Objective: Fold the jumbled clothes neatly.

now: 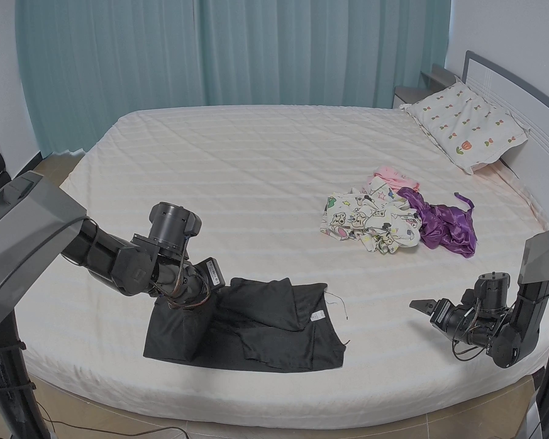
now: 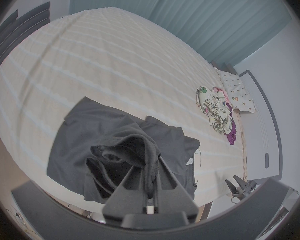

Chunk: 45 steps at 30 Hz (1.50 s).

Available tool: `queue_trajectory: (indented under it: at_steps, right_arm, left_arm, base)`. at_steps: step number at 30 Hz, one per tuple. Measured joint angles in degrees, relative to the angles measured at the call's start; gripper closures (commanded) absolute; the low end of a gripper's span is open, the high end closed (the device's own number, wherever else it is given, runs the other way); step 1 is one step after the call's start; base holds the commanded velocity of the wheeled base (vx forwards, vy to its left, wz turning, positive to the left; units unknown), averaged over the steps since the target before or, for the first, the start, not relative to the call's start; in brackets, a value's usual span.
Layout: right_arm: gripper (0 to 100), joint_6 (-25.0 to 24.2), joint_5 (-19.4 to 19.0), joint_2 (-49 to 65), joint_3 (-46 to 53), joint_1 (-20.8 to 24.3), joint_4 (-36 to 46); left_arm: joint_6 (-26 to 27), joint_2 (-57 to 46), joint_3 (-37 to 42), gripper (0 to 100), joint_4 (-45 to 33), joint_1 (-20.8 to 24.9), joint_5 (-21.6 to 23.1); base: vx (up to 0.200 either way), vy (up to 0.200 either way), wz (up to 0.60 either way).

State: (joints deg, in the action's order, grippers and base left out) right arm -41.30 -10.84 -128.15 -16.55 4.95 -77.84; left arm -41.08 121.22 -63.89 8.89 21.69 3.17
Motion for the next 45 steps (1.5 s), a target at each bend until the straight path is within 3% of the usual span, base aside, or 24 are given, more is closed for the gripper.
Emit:
queue_trajectory:
  at_steps: [11, 20, 21, 27, 38, 45]
  right_arm:
    - [0, 0.00, 0.04, -0.22, 0.02, 0.28, 0.00]
    - [0, 0.00, 0.04, -0.44, -0.06, 0.34, -0.02]
    - [0, 0.00, 0.06, -0.44, 0.00, 0.34, 0.00]
    - [0, 0.00, 0.06, -0.44, 0.00, 0.45, -0.04]
    - [0, 0.00, 0.04, -0.49, 0.05, 0.48, 0.00]
    - [0, 0.00, 0.04, -0.46, 0.29, 0.52, -0.09]
  left_arm:
    - [-0.09, 3.74, -2.89, 100, -0.68, 2.84, 0.06]
    - [-4.51, 6.75, -6.51, 100, -1.04, 4.57, -1.10]
    - [-5.03, 7.17, -7.11, 0, -0.99, 4.63, -1.84]
    - [-7.74, 9.79, -10.12, 0, -0.99, 4.69, -5.28]
    - [-12.23, 8.02, -10.08, 0, -0.51, 4.55, -4.43]
    - [-14.95, 3.69, -3.89, 0, 0.41, 3.45, -2.55]
  base:
    - [0.000, -0.200, 0.00]
    - [0.000, 0.000, 0.00]
    - [0.000, 0.000, 0.00]
    - [0.000, 0.000, 0.00]
    - [0.000, 0.000, 0.00]
    - [-0.114, 0.000, 0.00]
